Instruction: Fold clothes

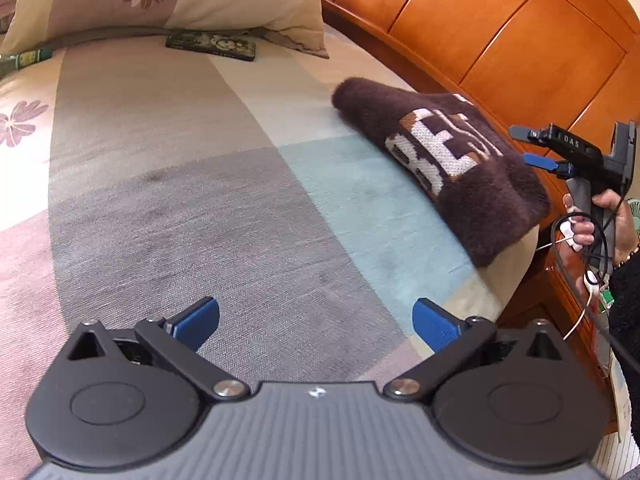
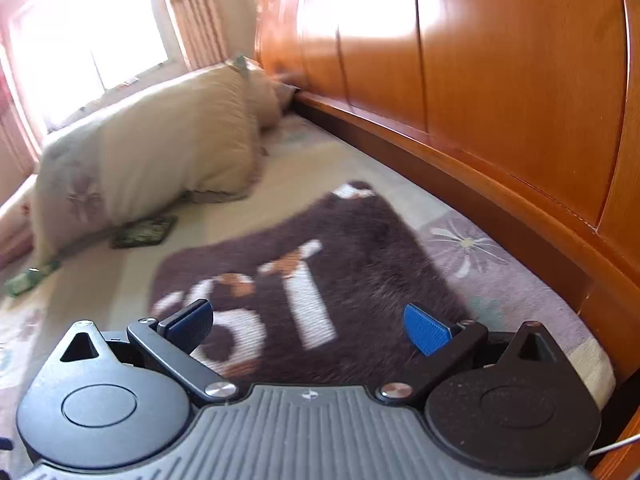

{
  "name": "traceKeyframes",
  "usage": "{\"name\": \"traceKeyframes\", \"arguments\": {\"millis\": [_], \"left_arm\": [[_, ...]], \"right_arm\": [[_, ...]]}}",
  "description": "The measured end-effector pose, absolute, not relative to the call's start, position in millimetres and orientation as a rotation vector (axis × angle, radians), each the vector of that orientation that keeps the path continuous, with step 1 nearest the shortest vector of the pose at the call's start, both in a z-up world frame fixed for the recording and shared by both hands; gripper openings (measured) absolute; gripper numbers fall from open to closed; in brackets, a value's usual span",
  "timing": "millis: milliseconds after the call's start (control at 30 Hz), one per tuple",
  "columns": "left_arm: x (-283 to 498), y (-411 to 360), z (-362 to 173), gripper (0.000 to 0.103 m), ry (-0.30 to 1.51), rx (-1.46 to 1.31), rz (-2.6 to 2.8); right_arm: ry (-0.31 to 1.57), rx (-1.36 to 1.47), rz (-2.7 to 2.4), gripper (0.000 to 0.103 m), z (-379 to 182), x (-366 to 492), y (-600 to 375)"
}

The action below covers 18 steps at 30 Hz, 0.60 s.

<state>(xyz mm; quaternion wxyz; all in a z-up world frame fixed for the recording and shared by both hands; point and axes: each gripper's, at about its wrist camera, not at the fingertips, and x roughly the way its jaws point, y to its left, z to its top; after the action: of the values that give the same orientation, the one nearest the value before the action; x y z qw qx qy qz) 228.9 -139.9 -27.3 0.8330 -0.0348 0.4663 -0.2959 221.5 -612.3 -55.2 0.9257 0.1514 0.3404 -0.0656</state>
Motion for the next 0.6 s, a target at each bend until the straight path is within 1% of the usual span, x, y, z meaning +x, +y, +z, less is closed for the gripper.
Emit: {"name": "traceKeyframes", "arguments": {"millis": [267,600], "left_arm": [[202,-136,-11,0.102,0.952,-0.025,-0.624],[185,-132,0,0.102,0.917,0.005,-0.622]], "right_arm": [[0.746,0.305,-0.116,0.103,-55,181,-578],[0.747,0.269,0.011,0.103,-61,159,-532]]}}
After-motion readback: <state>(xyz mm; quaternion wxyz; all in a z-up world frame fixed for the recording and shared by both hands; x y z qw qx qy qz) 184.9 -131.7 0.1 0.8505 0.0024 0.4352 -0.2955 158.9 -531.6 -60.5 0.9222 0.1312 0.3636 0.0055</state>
